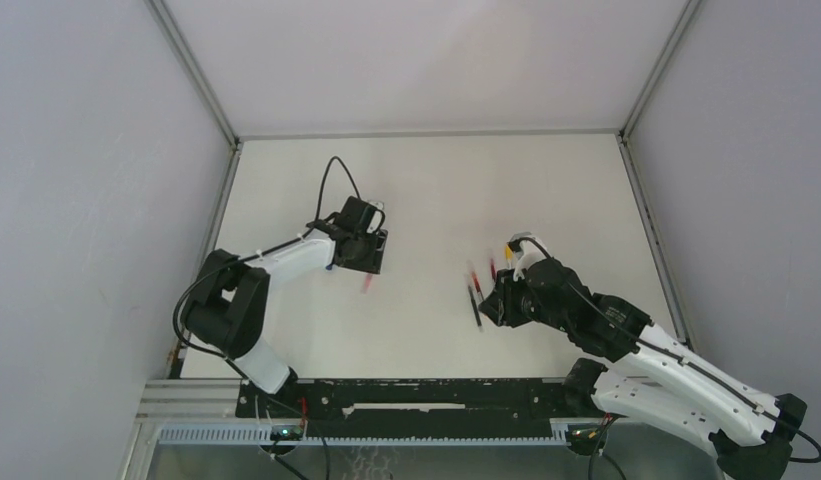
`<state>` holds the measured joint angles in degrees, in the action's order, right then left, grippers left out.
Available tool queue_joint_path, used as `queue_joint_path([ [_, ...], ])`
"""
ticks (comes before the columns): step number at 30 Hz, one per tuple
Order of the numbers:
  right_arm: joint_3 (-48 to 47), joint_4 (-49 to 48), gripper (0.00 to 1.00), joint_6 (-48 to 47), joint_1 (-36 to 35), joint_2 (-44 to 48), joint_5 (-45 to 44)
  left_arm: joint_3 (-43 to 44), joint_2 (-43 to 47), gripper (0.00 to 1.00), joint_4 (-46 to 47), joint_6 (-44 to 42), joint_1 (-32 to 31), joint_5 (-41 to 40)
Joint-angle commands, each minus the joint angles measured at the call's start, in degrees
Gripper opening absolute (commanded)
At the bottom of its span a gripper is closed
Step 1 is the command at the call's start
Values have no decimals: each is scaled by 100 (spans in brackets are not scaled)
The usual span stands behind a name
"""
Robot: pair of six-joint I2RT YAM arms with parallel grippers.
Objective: Insert the pens into the pen caps
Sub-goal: Pick up the pen from the center of the board.
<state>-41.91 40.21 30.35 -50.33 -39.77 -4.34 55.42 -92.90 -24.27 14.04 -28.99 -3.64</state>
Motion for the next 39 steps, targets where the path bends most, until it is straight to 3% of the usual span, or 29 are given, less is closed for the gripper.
queue_joint_path([
  [1,-36,-137,40,68,-15,24,13,455,-178,59,288,-219,62,155],
  [17,203,-195,40,208,-26,130,41,845,-950,46,269,-403,153,93],
  [24,238,-323,40,152,-13,63,58,739,-971,35,294,-332,148,210],
  [31,241,-396,40,176,-12,40,71,320,-512,15,458,-152,140,320],
  [39,240,-792,40,470,-12,187,95,23,934,11,605,54,83,667],
])
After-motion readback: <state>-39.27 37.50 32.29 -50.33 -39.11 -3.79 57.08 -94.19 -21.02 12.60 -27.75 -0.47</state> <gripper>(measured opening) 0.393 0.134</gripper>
